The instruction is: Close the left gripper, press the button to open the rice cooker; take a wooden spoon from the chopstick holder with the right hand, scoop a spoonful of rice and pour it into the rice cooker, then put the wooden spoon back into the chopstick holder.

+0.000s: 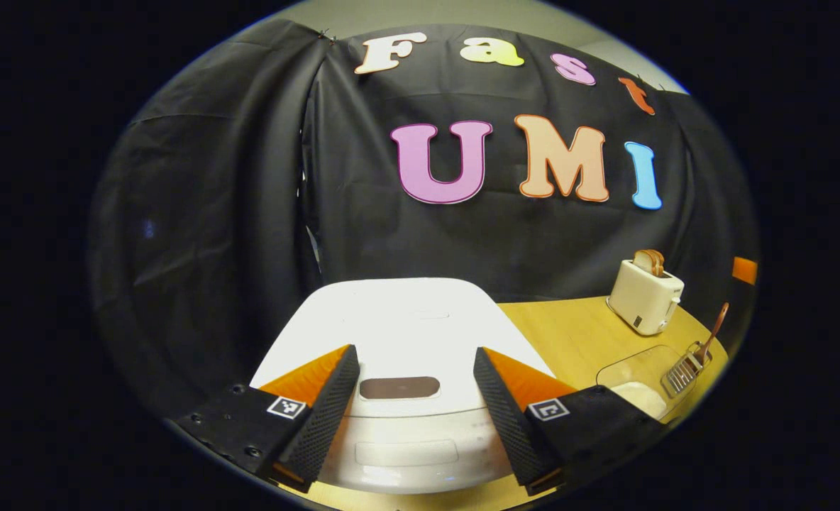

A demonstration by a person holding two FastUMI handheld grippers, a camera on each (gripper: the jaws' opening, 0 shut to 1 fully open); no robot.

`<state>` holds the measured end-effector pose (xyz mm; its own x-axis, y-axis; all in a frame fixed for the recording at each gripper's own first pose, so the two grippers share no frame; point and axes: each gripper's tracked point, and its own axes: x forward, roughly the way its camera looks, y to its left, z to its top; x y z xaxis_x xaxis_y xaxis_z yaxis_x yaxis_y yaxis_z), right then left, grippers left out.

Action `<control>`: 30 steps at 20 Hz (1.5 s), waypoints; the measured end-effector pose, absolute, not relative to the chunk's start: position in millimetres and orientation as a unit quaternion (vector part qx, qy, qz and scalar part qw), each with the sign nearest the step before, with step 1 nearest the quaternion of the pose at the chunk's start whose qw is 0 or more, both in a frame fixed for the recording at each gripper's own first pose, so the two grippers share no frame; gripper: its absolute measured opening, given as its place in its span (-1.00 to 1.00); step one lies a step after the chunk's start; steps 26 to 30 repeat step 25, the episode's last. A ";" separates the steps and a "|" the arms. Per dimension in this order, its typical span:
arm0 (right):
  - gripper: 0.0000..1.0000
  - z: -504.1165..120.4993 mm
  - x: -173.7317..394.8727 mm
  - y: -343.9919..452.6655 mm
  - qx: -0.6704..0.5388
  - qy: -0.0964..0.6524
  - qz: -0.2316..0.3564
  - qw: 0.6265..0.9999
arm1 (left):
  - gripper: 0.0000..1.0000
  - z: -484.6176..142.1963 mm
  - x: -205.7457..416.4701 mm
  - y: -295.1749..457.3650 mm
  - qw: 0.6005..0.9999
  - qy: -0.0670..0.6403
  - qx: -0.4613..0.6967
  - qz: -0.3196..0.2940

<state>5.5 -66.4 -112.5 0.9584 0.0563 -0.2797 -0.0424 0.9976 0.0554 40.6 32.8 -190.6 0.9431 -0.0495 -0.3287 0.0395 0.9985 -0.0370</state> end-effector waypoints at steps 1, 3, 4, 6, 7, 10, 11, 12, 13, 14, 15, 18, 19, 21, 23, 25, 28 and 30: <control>0.98 -111.2 4.7 -63.8 0.024 0.142 0.028 0.989 | 0.94 -188.2 41.5 31.3 0.987 0.157 -0.009 -0.030; 0.98 -106.0 5.0 -57.8 0.025 0.137 0.037 0.990 | 0.93 -192.5 43.5 32.7 0.986 0.159 -0.002 -0.041; 0.97 -101.4 6.0 -55.3 0.024 0.134 0.040 0.990 | 0.93 -193.3 42.3 34.0 0.985 0.167 -0.001 -0.040; 0.97 -93.6 7.8 -53.5 0.021 0.127 0.044 0.991 | 0.92 -184.6 37.7 37.5 0.985 0.169 -0.002 -0.032; 0.97 -87.7 9.3 -51.1 0.022 0.121 0.046 0.991 | 0.93 -171.8 37.4 35.4 0.988 0.152 -0.002 -0.033; 0.97 -70.0 11.4 -46.4 0.027 0.104 0.047 0.993 | 0.92 -120.8 33.5 30.1 0.994 0.098 0.016 -0.035; 0.97 -65.4 10.9 -43.1 0.030 0.101 0.045 0.993 | 0.92 -103.9 30.4 25.5 0.996 0.082 0.016 -0.037; 0.97 -62.2 9.2 -38.9 0.034 0.098 0.047 0.993 | 0.92 -86.8 26.9 19.6 0.997 0.066 0.013 -0.042; 1.00 -55.8 7.1 -30.6 0.036 0.092 0.051 0.994 | 0.92 -72.4 22.0 15.4 0.998 0.053 0.012 -0.042; 0.99 -50.9 3.5 -23.7 0.033 0.084 0.056 0.994 | 0.91 -58.3 17.6 10.4 0.998 0.040 0.013 -0.043; 0.97 -45.5 0.2 -16.3 0.027 0.075 0.061 0.995 | 0.89 -45.9 12.7 6.2 0.998 0.029 0.015 -0.046; 0.97 -38.8 -10.5 19.9 0.019 0.063 0.100 0.993 | 0.89 -22.0 1.9 -10.6 0.998 0.014 0.000 -0.062; 0.97 -37.6 -13.4 30.8 0.019 0.064 0.113 0.991 | 0.89 -16.5 -1.3 -15.6 0.997 0.013 -0.013 -0.068; 0.97 -33.7 -18.0 48.1 0.021 0.062 0.131 0.989 | 0.89 -6.4 -5.1 -19.0 0.997 0.003 -0.037 -0.069; 0.97 -30.4 -22.2 57.3 0.017 0.058 0.143 0.988 | 0.89 -5.0 -8.7 -18.1 0.997 0.001 -0.041 -0.064; 0.97 -30.6 -25.1 60.0 0.013 0.056 0.147 0.987 | 0.89 -3.0 -11.2 -14.6 0.998 -0.002 -0.032 -0.060; 0.97 -30.6 -25.1 60.0 0.013 0.056 0.147 0.987 | 0.89 -3.0 -11.2 -14.6 0.998 -0.002 -0.032 -0.060; 0.97 -30.6 -25.1 60.0 0.013 0.056 0.147 0.987 | 0.89 -3.0 -11.2 -14.6 0.998 -0.002 -0.032 -0.060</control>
